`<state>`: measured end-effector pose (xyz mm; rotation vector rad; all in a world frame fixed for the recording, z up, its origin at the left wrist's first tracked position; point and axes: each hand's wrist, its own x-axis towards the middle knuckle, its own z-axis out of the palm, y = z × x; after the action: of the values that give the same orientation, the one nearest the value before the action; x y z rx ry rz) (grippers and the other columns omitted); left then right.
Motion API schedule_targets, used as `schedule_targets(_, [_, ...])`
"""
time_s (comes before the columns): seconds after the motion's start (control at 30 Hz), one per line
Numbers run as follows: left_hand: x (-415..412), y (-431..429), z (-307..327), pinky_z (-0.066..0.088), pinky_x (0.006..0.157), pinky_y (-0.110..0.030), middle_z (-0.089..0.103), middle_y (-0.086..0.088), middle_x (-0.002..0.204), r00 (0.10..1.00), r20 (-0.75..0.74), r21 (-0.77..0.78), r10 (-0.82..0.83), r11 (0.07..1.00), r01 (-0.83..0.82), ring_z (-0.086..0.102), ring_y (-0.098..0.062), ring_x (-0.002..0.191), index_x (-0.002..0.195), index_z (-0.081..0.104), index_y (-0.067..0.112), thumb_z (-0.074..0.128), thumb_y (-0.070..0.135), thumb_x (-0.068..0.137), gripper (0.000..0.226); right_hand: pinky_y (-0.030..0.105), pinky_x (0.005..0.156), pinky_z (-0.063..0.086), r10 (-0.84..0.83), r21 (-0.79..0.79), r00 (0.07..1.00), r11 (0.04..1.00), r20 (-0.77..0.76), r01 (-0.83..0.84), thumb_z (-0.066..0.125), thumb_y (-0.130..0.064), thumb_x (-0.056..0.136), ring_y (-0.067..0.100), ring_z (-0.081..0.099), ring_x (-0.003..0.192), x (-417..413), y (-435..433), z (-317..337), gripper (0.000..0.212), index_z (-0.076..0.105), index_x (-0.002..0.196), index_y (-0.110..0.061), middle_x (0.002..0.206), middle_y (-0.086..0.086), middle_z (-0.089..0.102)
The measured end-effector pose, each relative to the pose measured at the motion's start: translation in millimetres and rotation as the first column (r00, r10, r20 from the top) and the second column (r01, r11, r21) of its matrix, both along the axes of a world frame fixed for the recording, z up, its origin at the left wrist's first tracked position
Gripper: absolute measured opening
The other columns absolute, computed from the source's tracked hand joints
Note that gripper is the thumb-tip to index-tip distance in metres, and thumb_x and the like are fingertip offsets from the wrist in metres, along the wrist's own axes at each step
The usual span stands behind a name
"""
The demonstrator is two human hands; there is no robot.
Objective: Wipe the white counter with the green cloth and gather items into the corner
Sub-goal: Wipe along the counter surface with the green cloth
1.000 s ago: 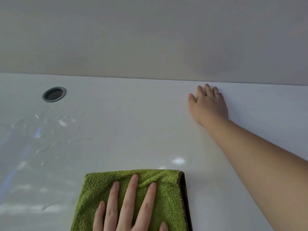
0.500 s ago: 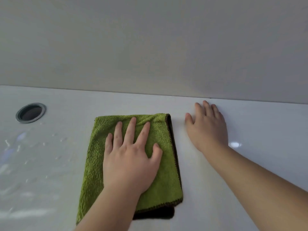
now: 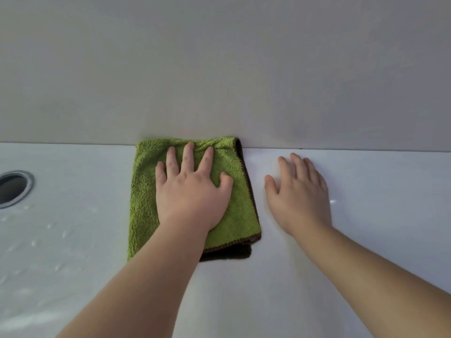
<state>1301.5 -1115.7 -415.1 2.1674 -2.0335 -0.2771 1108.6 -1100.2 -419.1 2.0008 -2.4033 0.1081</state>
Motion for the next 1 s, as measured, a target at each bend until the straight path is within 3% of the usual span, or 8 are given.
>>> schedule_targets(0.37, [4,36,1,-0.005,0.124,-0.047,0.001,0.005,0.169,0.997,-0.007,-0.024,-0.078,0.997,0.077,-0.007,-0.026,0.154,0.159,0.010,0.042,0.009,0.065,0.089,0.073,0.043,0.116,0.017,0.019,-0.040,1.000,0.999,0.012,-0.019,0.026,-0.047,0.096,0.026,0.020,0.143,1,-1,4,0.056,0.037,0.144,-0.020,0.157,0.004,0.027])
schedule_targets(1.0, [21,238,5,-0.008,0.124,-0.044,-0.008,0.010,0.168,0.994,-0.090,-0.041,-0.069,0.997,0.066,-0.016,-0.019,0.153,0.157,0.004,0.046,0.009,0.065,0.091,0.070,0.040,0.120,0.007,0.075,0.087,0.996,0.993,0.041,-0.079,0.012,-0.043,0.099,0.023,0.005,0.149,2,16,7,0.056,0.020,0.151,-0.024,0.163,0.002,0.009])
